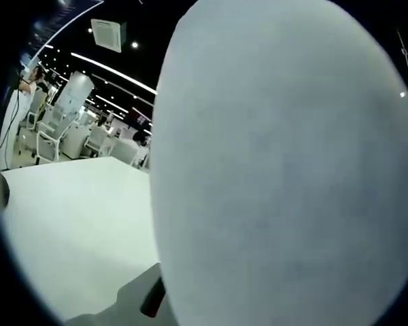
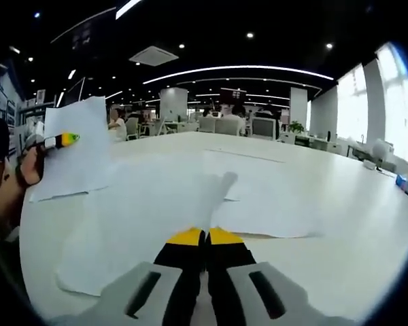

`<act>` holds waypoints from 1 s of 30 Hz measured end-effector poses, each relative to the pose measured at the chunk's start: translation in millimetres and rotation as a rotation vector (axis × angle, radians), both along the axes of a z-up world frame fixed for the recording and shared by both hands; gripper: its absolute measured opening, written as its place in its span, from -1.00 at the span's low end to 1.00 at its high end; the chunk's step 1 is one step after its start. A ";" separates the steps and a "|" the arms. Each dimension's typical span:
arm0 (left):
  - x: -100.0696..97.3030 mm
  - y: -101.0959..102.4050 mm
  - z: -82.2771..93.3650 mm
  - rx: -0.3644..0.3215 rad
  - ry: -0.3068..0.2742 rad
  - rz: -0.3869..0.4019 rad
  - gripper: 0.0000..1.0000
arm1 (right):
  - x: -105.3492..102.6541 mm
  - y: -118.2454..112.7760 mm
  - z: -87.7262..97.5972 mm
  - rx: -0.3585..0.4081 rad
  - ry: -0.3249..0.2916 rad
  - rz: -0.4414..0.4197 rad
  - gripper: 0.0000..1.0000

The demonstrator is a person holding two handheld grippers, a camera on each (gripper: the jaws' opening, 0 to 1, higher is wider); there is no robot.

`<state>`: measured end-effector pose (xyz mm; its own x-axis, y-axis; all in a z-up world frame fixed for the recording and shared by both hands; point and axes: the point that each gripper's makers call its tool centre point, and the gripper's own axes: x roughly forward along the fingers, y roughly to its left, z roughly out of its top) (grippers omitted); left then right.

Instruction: Organize the stack of printing papers by aligning and flattening the scattered papers on the table

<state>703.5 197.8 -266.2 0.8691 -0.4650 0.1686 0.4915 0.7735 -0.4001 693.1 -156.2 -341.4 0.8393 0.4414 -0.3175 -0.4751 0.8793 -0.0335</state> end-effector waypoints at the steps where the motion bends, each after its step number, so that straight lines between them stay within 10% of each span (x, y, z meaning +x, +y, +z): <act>1: 0.1 0.0 0.0 0.000 0.000 0.000 -0.86 | 1.2 -0.8 0.0 0.000 -0.001 0.000 -1.00; 30: 1.9 0.9 -1.1 0.007 0.001 -0.001 -0.86 | 7.0 -8.0 2.8 -0.040 -0.036 -0.006 -1.00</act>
